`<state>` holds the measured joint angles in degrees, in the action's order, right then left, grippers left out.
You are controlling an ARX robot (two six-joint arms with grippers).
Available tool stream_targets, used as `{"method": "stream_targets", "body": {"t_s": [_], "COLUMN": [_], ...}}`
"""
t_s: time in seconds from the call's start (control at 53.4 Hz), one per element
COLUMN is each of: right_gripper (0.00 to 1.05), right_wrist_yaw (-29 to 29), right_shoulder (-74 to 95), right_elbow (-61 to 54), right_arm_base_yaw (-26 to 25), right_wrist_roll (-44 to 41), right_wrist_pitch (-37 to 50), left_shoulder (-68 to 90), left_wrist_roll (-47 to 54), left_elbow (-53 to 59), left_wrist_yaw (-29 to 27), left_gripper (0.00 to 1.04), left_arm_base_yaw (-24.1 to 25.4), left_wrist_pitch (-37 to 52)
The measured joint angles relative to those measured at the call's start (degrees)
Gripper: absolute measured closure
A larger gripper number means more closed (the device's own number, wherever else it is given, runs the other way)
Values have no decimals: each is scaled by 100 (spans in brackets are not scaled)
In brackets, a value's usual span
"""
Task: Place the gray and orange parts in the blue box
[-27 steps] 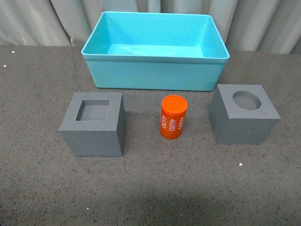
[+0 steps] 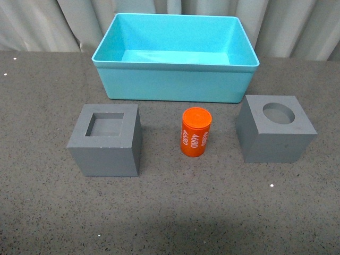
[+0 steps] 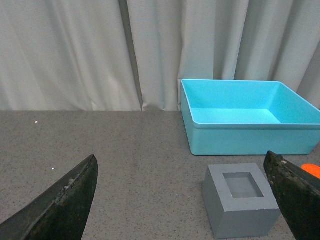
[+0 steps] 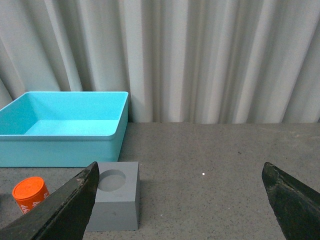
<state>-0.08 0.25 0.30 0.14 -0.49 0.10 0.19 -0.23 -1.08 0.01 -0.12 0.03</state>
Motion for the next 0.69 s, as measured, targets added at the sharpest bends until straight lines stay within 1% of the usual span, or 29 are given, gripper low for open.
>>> {"method": "stream_targets", "body": {"t_s": [0.468,0.487,0.506,0.543,0.562,0.618,0.693], "right_gripper": [10,10,10,10,10,10,10], "right_wrist_yaw": [0,81,409,822,863,804,662], "right_shoulder": [0,15,120,590,848,1797,3021], "right_elbow": [0,0,11,46,74,225,542], "right_arm_base_yaw": [0,17,111,234,254,260,251], "right_wrist_roll": [0,-70,-295,-684,-852,-1060,-1086], "right_wrist_pitch": [0,-15,0,289,459,1099,1832], "left_shoulder": [0,0,0,0,0,0,0], "left_wrist_roll": [0,0,2,0,0,0,2], "left_elbow": [0,0,-2,0,0,0,0], "left_wrist_yaw": [-2,0,0,-4,-4,0,-2], "left_gripper": [7,7,7,7,7,7,7], "left_arm_base_yaw": [0,0,0,0,0,0,0], "left_wrist_pitch": [0,0,0,0,0,0,0]}}
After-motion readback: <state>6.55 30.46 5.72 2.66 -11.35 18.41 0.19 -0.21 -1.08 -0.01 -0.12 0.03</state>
